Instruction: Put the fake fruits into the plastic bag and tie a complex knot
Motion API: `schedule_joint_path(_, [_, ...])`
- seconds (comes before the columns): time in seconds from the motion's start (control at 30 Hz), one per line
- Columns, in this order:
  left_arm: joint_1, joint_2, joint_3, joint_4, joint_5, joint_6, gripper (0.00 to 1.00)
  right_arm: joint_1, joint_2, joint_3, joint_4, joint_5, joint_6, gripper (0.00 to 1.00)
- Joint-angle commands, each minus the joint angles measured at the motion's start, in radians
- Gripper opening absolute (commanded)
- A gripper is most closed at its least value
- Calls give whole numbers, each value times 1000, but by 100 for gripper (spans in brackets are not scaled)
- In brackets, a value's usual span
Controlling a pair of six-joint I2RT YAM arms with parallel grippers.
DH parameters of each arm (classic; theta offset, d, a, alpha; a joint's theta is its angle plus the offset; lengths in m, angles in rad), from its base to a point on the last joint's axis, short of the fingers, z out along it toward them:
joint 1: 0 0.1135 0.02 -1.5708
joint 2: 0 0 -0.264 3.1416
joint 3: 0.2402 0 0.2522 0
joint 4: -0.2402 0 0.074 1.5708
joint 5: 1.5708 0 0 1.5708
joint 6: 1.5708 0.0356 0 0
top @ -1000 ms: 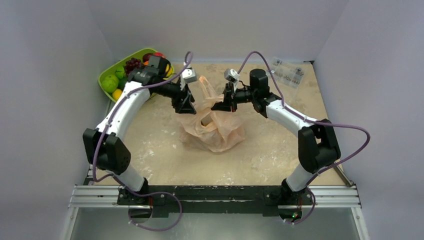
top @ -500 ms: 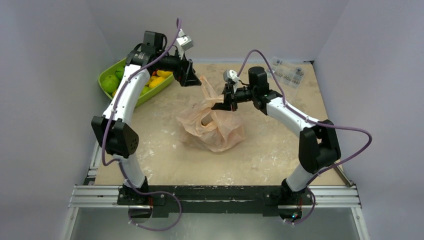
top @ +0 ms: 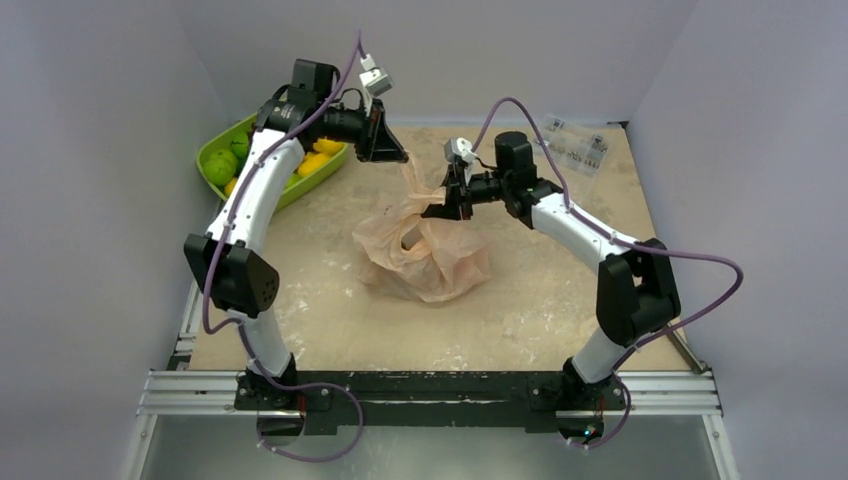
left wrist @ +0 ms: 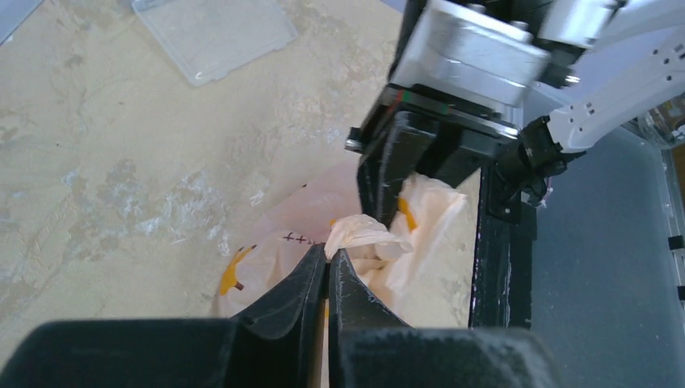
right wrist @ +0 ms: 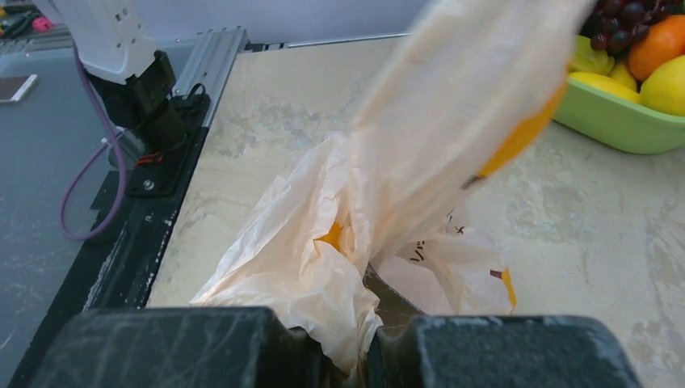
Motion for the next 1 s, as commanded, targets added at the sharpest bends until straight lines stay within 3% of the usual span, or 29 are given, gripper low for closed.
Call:
schedule_joint_path(0.0, [-41, -152, -48, 68, 52, -23, 0, 3, 37, -17, 198, 69, 203, 9])
schedule_joint_path(0.23, [-147, -369, -333, 68, -24, 90, 0, 1, 87, -22, 330, 139, 467, 0])
schedule_joint_path(0.33, [-196, -442, -511, 60, -174, 190, 0, -2, 88, -40, 405, 175, 597, 0])
schedule_joint_path(0.47, [-215, -454, -688, 112, -335, 209, 0, -5, 72, -68, 440, 203, 681, 0])
schedule_joint_path(0.63, [-267, -361, -757, 192, -654, 165, 0, -7, 43, -94, 440, 226, 715, 0])
schedule_joint_path(0.8, [-241, -296, -782, 375, -949, 14, 0, -7, 22, -121, 440, 225, 749, 0])
schedule_joint_path(0.87, [-205, -282, -776, 425, -956, -68, 0, -7, 18, -141, 443, 225, 756, 0])
schedule_joint_path(0.97, [-163, -278, -776, 507, -856, -162, 0, -8, 26, -154, 429, 213, 754, 0])
